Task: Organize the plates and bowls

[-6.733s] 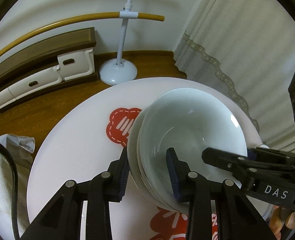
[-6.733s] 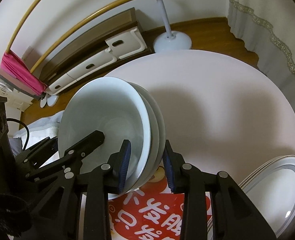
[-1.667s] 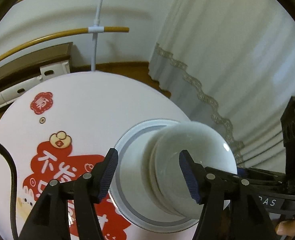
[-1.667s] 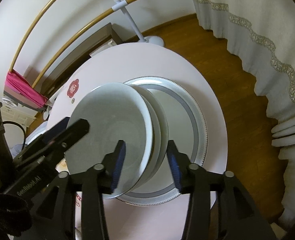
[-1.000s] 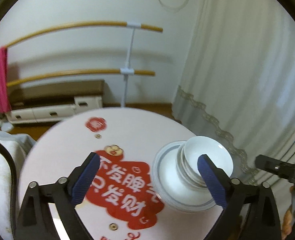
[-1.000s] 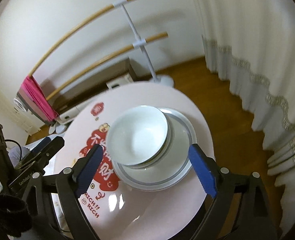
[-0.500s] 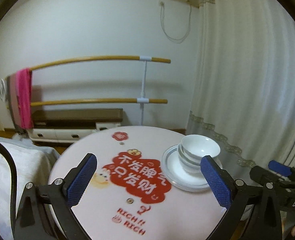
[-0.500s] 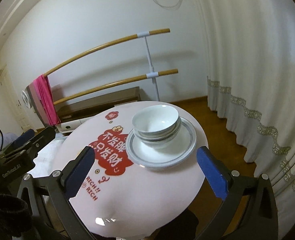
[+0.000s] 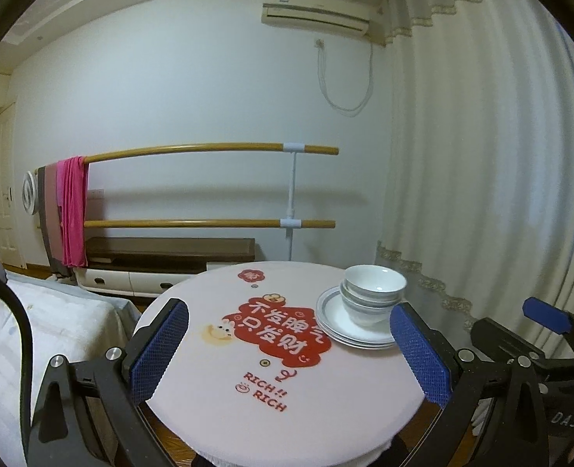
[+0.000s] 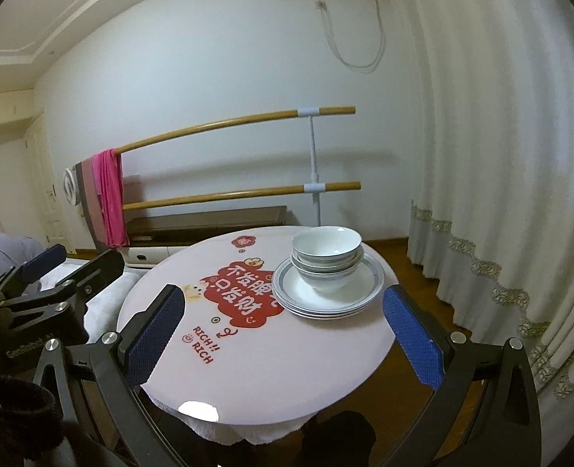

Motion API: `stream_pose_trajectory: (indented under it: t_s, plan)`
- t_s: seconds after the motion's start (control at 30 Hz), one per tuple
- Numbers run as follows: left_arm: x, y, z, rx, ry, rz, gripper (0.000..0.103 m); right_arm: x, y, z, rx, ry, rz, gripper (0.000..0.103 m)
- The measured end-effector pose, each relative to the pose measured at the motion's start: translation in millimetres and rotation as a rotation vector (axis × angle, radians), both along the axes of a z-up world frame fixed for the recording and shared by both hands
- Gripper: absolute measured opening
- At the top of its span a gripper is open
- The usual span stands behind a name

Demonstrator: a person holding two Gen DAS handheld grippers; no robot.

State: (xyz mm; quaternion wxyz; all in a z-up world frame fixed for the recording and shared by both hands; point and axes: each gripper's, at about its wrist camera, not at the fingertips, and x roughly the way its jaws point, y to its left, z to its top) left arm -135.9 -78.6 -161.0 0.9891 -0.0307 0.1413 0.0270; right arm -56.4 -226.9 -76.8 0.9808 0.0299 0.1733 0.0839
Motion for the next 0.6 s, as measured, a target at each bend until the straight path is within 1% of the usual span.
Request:
stream_pose_trajectory:
  t_s: [0.07,0.23,0.43,0.6]
  plan:
    - [-13.8,-4.1,0.8,0.006,-0.017,0.003,0.102,-11.5,-0.8,3.3,-0.001,-0.016,-0.014,0.103]
    - [-32.1,-7.6,3.8,0.021,-0.051,-0.009,0.102,-31.5,-2.4,10.7,0.004,-0.060,-0.039,0.103]
    - [-43.3,-6.3,0.0,0.022,-0.104,0.007,0.102,-44.4,-0.2,12.5,0.017,-0.093,-0.039,0.103]
    - [-48.3,-5.4,-6.2,0.013,-0.147,-0.012,0.102,-53.9,0.8,13.5,0.023,-0.131,-0.051,0.103]
